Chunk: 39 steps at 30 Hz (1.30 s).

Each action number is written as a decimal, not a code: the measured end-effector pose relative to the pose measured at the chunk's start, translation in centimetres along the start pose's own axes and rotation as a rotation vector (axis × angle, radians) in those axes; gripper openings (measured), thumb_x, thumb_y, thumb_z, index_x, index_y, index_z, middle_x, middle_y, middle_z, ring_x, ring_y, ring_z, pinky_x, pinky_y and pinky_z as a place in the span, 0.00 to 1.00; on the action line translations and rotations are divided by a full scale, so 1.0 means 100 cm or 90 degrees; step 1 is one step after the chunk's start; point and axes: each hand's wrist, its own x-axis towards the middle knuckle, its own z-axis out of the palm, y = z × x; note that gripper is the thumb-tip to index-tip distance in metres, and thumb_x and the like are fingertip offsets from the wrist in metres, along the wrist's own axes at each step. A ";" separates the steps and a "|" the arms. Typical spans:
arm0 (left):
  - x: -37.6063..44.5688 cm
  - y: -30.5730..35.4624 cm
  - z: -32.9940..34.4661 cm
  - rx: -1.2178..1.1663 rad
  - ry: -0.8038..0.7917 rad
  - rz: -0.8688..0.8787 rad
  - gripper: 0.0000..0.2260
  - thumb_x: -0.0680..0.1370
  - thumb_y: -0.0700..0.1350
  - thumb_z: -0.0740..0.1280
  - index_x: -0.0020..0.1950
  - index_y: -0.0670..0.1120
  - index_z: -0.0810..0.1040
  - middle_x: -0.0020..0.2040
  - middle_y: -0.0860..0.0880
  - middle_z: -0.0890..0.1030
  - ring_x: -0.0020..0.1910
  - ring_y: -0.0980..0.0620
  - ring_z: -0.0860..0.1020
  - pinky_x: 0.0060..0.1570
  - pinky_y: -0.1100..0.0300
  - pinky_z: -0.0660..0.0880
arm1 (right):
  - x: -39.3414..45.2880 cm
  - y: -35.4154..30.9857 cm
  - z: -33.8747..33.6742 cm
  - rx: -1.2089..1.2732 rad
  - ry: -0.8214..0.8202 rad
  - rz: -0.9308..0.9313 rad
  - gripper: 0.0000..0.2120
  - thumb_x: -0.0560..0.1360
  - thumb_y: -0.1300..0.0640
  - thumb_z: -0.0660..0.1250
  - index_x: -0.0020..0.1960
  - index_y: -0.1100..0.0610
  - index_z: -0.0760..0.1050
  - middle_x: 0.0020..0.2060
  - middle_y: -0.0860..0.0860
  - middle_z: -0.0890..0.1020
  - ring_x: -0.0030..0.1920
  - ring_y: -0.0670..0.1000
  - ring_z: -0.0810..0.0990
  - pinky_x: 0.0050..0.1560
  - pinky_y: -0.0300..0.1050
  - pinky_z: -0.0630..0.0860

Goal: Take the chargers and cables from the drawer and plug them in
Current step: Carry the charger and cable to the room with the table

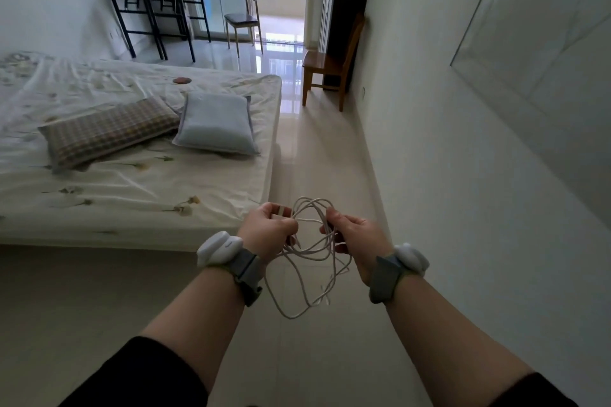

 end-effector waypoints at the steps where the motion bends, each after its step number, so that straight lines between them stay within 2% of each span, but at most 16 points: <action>1: 0.013 0.005 0.003 -0.001 0.001 0.000 0.08 0.71 0.31 0.65 0.49 0.39 0.78 0.32 0.45 0.76 0.23 0.54 0.74 0.18 0.71 0.66 | 0.015 -0.004 -0.001 0.002 -0.001 0.002 0.16 0.73 0.43 0.68 0.42 0.56 0.82 0.40 0.53 0.86 0.37 0.49 0.79 0.40 0.44 0.75; 4: 0.056 0.018 0.013 0.016 0.004 0.007 0.08 0.70 0.32 0.66 0.47 0.40 0.78 0.32 0.45 0.77 0.23 0.54 0.74 0.18 0.71 0.66 | 0.058 -0.014 -0.002 0.000 0.007 0.002 0.16 0.73 0.43 0.68 0.42 0.55 0.82 0.41 0.54 0.86 0.38 0.50 0.79 0.41 0.45 0.76; 7: 0.114 0.033 0.024 0.022 -0.016 0.015 0.08 0.70 0.33 0.66 0.47 0.41 0.78 0.33 0.45 0.77 0.25 0.52 0.74 0.18 0.71 0.66 | 0.114 -0.028 -0.001 -0.001 0.022 0.003 0.18 0.73 0.43 0.68 0.46 0.58 0.82 0.42 0.55 0.85 0.39 0.51 0.78 0.42 0.46 0.76; 11: 0.192 0.064 0.033 0.031 -0.048 0.021 0.07 0.70 0.32 0.66 0.45 0.42 0.77 0.37 0.43 0.78 0.28 0.49 0.75 0.18 0.71 0.66 | 0.184 -0.055 0.003 0.013 0.067 0.007 0.19 0.72 0.44 0.69 0.48 0.61 0.82 0.35 0.52 0.81 0.35 0.50 0.77 0.38 0.44 0.76; 15: 0.265 0.101 0.036 0.031 -0.084 0.025 0.08 0.71 0.31 0.66 0.49 0.40 0.77 0.38 0.41 0.77 0.29 0.49 0.74 0.18 0.71 0.67 | 0.252 -0.083 0.011 0.033 0.094 0.004 0.16 0.72 0.43 0.69 0.43 0.57 0.82 0.33 0.50 0.81 0.35 0.49 0.77 0.38 0.43 0.75; 20: 0.319 0.126 0.041 0.032 -0.102 0.023 0.09 0.72 0.31 0.65 0.52 0.38 0.77 0.42 0.39 0.77 0.31 0.49 0.74 0.19 0.71 0.69 | 0.307 -0.104 0.016 0.049 0.117 0.014 0.19 0.71 0.42 0.69 0.45 0.58 0.82 0.34 0.50 0.82 0.36 0.50 0.78 0.39 0.44 0.76; 26: 0.420 0.159 0.069 0.034 -0.085 0.015 0.08 0.72 0.32 0.65 0.50 0.39 0.76 0.42 0.39 0.77 0.31 0.49 0.74 0.19 0.71 0.69 | 0.415 -0.136 0.009 0.048 0.106 0.016 0.23 0.72 0.42 0.68 0.52 0.61 0.81 0.39 0.53 0.82 0.39 0.51 0.78 0.41 0.44 0.77; 33: 0.534 0.208 0.113 0.018 -0.049 0.016 0.07 0.72 0.32 0.66 0.48 0.41 0.76 0.41 0.41 0.78 0.31 0.49 0.76 0.20 0.71 0.69 | 0.542 -0.187 -0.017 0.034 0.050 -0.003 0.19 0.74 0.40 0.64 0.45 0.55 0.81 0.41 0.54 0.82 0.41 0.52 0.78 0.49 0.50 0.79; 39: 0.618 0.246 0.150 -0.008 -0.029 0.015 0.07 0.72 0.34 0.66 0.49 0.42 0.77 0.38 0.44 0.78 0.31 0.51 0.77 0.20 0.71 0.69 | 0.638 -0.227 -0.040 0.027 0.038 -0.020 0.20 0.74 0.40 0.63 0.45 0.57 0.81 0.42 0.58 0.81 0.42 0.54 0.78 0.51 0.52 0.79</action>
